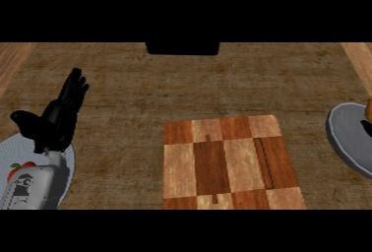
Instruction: Pick the croissant from the cutting board and place it in the pan
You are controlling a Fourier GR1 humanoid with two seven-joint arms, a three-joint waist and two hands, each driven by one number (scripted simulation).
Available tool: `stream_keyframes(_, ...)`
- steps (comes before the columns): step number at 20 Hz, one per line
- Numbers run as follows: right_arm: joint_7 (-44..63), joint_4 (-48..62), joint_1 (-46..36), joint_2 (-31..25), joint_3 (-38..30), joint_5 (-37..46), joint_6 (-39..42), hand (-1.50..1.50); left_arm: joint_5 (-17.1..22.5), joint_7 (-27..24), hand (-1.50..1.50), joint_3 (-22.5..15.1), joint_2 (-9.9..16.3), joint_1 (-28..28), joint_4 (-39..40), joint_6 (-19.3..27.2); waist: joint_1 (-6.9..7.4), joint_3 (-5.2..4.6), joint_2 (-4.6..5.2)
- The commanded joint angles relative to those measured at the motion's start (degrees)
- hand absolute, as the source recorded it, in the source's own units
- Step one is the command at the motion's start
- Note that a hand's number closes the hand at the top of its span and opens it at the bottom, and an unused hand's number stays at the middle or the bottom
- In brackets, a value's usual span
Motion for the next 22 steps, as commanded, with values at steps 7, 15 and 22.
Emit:
stream_keyframes(7, -16.4, 19.6, -5.9, -4.0, -5.4, -7.4, 9.3, -1.5, -0.6, 3.0, 0.0, -0.4, -0.2, -0.4, -2.5, 0.3, 0.14, -0.01, -0.03)
stream_keyframes(15, -27.9, 11.5, -1.2, -0.5, -14.9, -20.2, 9.4, -1.5, -1.3, 1.2, 0.0, 0.0, -0.8, 0.7, -0.3, 0.7, -1.97, -0.23, -0.8)
stream_keyframes(22, -31.9, 1.4, 11.8, 1.6, -17.9, -29.7, 29.4, -1.5, -1.3, -1.9, 0.0, 1.6, -0.8, 4.3, 0.2, 1.1, -4.05, -0.49, -1.51)
